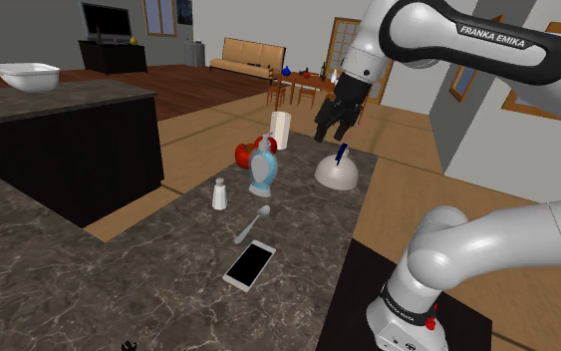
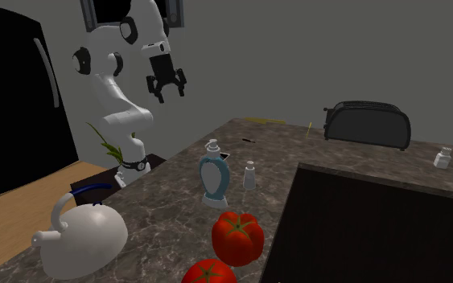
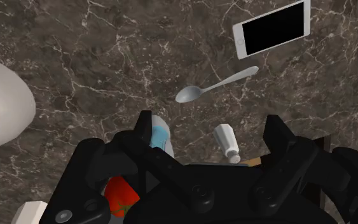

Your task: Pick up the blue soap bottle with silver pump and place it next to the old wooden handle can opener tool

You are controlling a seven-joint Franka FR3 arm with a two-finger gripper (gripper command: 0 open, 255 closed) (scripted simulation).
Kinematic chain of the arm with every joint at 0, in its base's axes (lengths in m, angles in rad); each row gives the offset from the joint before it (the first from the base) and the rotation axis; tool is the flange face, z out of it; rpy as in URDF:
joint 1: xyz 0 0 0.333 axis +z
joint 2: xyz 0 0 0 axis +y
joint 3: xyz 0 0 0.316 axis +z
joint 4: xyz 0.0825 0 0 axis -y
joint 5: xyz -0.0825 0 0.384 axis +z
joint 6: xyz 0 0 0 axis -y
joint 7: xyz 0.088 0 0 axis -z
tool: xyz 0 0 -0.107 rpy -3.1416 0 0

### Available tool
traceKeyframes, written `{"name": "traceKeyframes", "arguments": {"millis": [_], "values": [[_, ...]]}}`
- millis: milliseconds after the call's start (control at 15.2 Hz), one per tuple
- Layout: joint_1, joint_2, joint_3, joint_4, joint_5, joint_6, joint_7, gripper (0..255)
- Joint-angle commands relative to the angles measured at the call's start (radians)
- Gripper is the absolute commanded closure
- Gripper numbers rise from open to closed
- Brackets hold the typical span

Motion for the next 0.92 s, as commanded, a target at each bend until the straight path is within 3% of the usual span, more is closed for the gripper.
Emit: {"name": "traceKeyframes", "arguments": {"millis": [0,462,858], "values": [[0.000,0.000,0.000,0.000,0.000,0.000,0.000,0],[0.011,0.123,-0.062,-0.092,-0.022,0.288,-0.147,0],[0.036,0.289,-0.122,-0.101,-0.011,0.525,-0.280,0]]}}
